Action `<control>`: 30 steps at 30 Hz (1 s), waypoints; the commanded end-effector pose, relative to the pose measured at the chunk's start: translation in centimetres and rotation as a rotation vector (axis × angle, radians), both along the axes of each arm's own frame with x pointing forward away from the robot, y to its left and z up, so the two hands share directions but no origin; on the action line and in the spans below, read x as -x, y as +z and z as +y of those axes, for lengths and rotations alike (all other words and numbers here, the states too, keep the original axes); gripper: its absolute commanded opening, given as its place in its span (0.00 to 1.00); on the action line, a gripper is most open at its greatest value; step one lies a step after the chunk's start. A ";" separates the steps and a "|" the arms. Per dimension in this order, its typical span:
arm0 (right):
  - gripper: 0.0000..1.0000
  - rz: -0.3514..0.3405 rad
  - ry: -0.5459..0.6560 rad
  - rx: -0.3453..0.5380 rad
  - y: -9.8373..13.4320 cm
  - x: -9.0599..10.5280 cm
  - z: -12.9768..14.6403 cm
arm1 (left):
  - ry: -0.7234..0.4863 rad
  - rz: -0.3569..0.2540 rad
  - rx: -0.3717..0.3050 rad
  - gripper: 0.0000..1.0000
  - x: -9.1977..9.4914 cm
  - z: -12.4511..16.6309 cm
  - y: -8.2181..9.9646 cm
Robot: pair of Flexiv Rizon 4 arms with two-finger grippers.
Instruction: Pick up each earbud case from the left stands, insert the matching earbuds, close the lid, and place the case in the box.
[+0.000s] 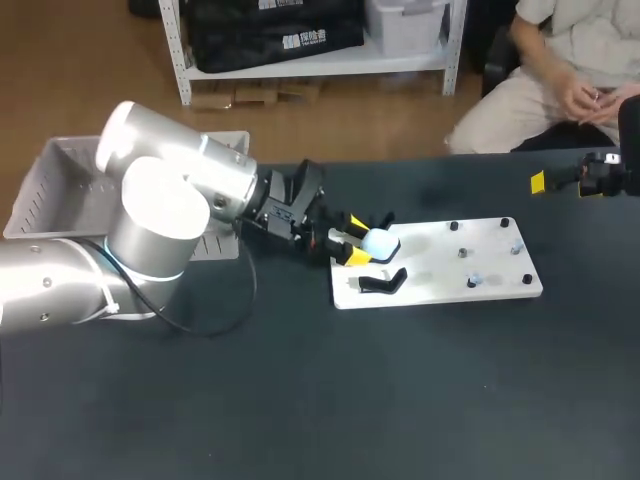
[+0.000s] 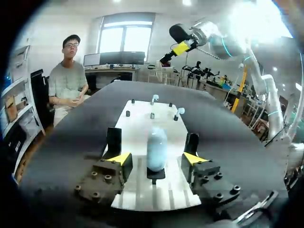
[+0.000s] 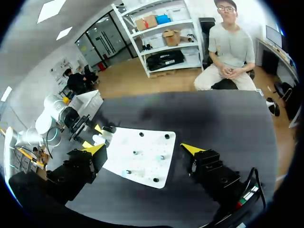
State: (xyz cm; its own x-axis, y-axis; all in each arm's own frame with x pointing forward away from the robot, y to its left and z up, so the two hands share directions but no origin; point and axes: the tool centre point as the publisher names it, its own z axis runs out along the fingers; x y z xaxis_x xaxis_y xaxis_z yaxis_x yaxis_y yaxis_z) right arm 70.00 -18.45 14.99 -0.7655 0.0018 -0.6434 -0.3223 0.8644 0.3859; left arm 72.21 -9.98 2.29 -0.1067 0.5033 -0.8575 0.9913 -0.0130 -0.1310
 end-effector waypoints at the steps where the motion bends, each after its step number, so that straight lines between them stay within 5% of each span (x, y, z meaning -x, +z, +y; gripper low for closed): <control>1: 1.00 0.001 0.002 0.000 0.0 0.0 0.0 | -0.007 -0.003 0.012 0.65 -0.3 -0.2 -0.5; 30: 1.00 0.001 0.002 0.000 0.0 0.0 0.0 | -0.019 -0.007 0.050 0.48 0.1 -1.3 -0.6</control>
